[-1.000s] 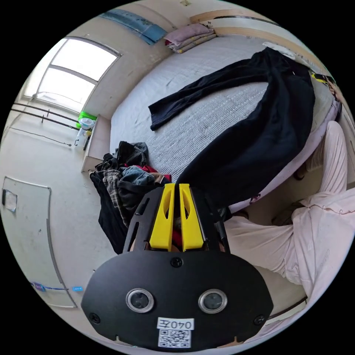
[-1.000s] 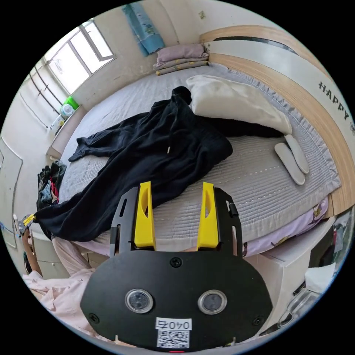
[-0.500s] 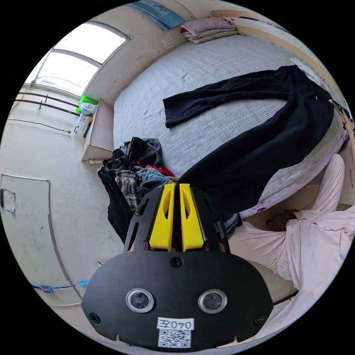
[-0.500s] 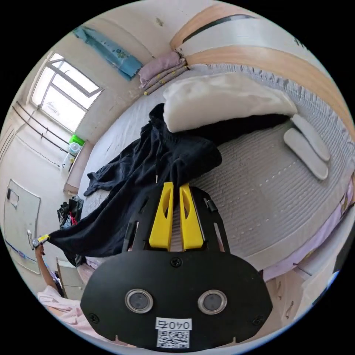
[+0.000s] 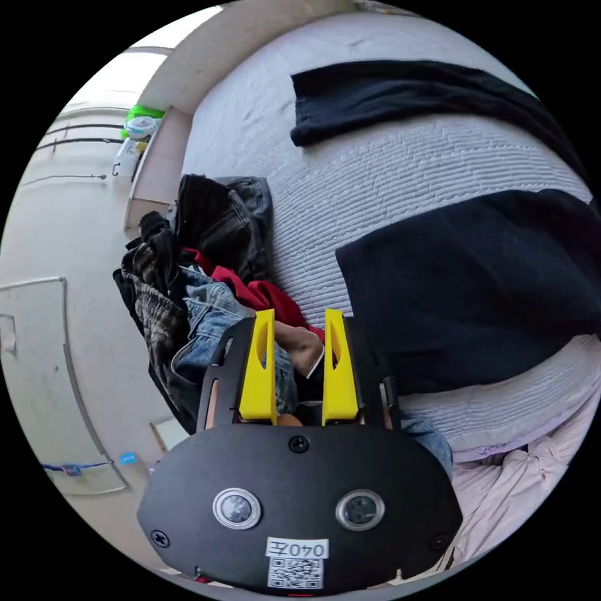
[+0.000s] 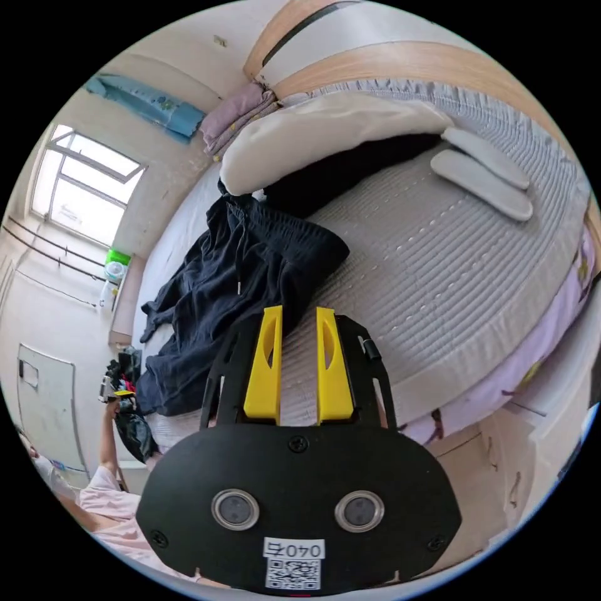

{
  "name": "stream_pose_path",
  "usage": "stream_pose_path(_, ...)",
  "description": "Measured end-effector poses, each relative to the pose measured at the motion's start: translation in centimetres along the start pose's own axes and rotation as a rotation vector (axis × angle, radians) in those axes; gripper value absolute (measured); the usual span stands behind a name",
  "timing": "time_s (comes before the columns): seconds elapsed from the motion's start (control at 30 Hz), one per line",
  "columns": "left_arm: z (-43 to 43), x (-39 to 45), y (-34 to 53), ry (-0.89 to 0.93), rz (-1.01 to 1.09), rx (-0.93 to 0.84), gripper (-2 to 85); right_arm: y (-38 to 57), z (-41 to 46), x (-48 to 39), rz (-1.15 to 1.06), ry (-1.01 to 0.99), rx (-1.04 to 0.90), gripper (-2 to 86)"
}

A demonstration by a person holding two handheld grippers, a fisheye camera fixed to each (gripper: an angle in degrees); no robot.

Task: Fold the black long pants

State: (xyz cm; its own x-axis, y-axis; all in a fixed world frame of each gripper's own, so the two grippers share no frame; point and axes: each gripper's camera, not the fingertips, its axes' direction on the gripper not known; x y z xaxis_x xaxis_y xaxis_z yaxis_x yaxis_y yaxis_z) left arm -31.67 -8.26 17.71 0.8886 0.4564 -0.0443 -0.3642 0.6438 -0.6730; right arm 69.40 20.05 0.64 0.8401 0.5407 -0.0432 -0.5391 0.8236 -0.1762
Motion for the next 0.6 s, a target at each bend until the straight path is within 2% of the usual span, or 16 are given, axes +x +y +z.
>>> stream_pose_path(0.03,-2.0,-0.4,2.5,0.081,0.012,0.111,2.8,0.0,-0.8,-1.4,-0.046,0.028,0.022,8.7)
stream_pose_path(0.13,-4.3,3.3,7.9,0.141,0.148,0.2,-0.3,0.9,-2.7,-9.5,-0.283,0.076,0.094,8.2)
stream_pose_path(0.27,-4.2,10.7,11.9,0.245,0.302,0.254,-0.8,2.3,0.6,-19.6,-0.474,-0.206,0.021,6.4)
stream_pose_path(0.37,-1.0,15.4,13.7,0.231,0.437,0.121,-0.8,3.2,4.1,-25.8,-0.581,-0.371,-0.137,5.6)
stream_pose_path(0.47,3.6,14.8,17.1,0.081,0.5,-0.077,-0.9,4.7,4.7,-30.5,-0.721,-0.314,-0.174,4.4)
stream_pose_path(0.6,11.7,5.9,22.8,-0.105,0.304,-0.363,-0.8,6.0,3.5,-33.3,-0.829,-0.256,-0.14,3.7)
